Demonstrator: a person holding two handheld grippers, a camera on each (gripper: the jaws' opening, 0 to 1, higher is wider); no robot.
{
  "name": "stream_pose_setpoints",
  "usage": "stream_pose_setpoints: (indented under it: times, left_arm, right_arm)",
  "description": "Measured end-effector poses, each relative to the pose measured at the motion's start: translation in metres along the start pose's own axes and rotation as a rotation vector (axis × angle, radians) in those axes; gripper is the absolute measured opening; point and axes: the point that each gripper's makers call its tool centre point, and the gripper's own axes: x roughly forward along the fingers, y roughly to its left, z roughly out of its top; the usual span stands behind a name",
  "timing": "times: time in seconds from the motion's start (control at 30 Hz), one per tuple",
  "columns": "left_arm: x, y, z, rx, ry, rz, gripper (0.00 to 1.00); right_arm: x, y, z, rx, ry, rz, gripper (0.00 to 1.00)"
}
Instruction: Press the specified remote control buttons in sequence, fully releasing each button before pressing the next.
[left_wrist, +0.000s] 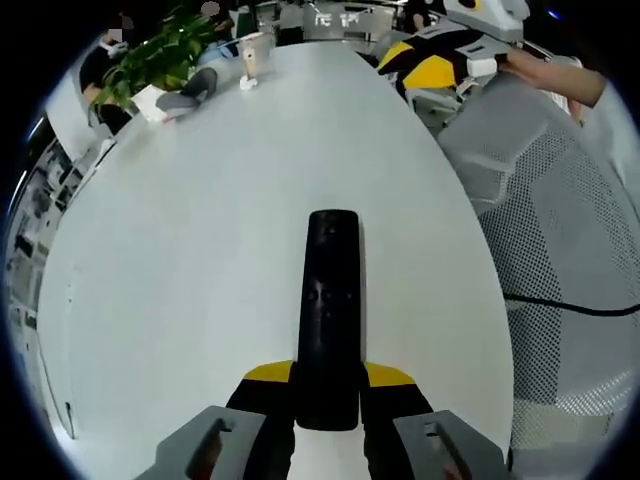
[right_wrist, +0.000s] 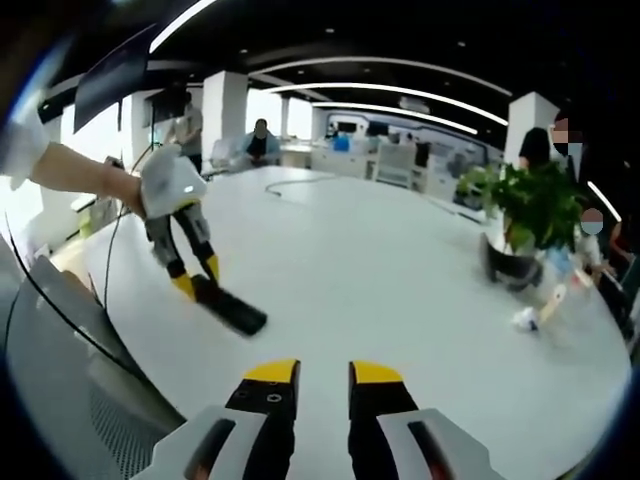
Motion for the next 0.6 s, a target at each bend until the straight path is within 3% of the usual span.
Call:
stream_pose_setpoints:
  times: [0.6]
  left_arm:
    - [0.001,-0.019,0.002,0.002,0.013,-0.003,0.23]
  right_arm:
    - [0.000,0.000,0.000,0.001,-0.004,0.001,0.15]
